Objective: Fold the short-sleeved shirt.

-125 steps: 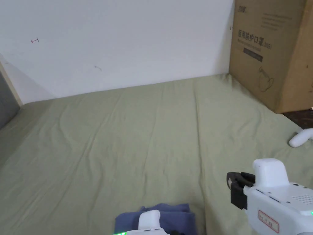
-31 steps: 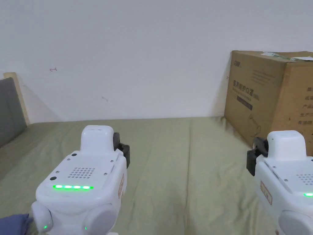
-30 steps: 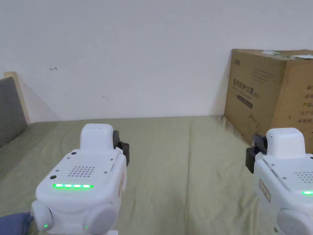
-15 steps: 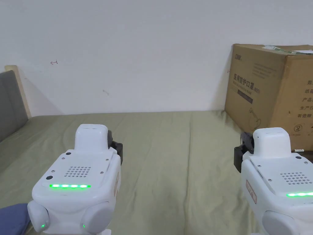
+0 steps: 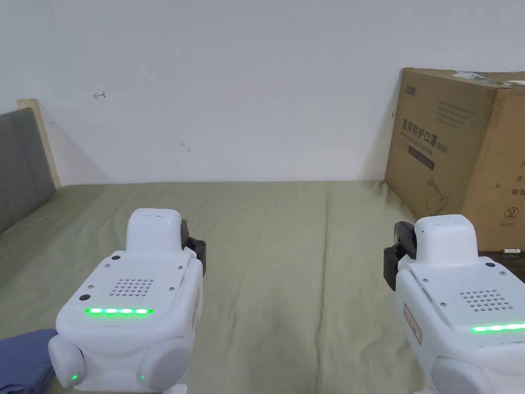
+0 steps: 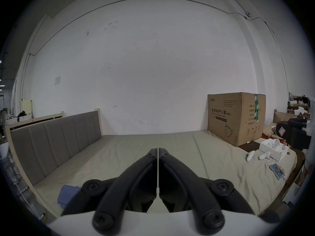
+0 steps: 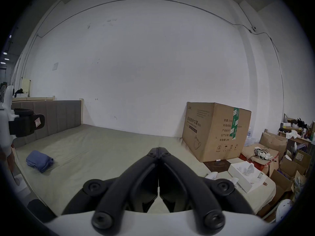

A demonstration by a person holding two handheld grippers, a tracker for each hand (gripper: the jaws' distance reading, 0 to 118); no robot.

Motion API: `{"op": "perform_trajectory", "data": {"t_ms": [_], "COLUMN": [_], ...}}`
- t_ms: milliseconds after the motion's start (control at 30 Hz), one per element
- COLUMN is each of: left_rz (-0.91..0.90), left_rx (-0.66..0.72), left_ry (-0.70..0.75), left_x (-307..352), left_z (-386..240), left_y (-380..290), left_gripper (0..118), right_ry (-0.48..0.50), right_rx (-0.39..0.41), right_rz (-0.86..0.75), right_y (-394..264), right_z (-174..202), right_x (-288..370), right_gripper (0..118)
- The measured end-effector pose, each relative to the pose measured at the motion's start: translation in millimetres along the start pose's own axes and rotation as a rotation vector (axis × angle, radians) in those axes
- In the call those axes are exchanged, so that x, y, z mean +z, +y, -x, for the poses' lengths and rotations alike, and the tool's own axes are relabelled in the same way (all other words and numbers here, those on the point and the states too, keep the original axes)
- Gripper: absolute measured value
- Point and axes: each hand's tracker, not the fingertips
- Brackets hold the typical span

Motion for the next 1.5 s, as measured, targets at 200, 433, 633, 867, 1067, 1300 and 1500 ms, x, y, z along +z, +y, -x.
{"op": "perform_trajectory", "data": {"t_ms": [200, 433, 633, 867, 1067, 1300, 1500], "left_rz": [0.002, 0.002, 0.007, 0.015, 0.027, -0.006, -0.002], "left_rx": [-0.003, 0.002, -0.012, -0.018, 0.018, -0.010, 0.007], "left_ry": [0.006, -0.004, -0.016, -0.012, -0.002, 0.017, 0.015], "left_x": [1.6, 1.2, 1.3, 0.7, -2.5, -2.1, 1.7], "left_z": [1.7, -1.8, -8.2, -7.8, 1.4, 5.2, 3.8], "left_y": [0.1, 0.7, -1.6, -5.7, -8.6, -10.8, -13.8], "left_gripper": [1, 1, 1, 9, 115, 118, 118], "right_ry": [0.010, 0.003, 0.003, -0.003, 0.011, 0.004, 0.001], "right_rx": [-0.005, -0.010, -0.006, -0.030, -0.057, -0.043, -0.043], "right_rz": [0.003, 0.002, 0.007, 0.012, 0.006, 0.003, 0.005], "right_y": [-2.3, -1.8, -4.9, -9.7, -12.2, -12.9, -15.8], "right_z": [1.7, -3.0, -4.2, -5.6, -6.6, -7.1, -5.5], "right_x": [0.7, 1.8, 3.1, 2.0, -0.3, 1.6, 2.8], "right_gripper": [0, 0, 0, 6, 117, 118, 118]}}
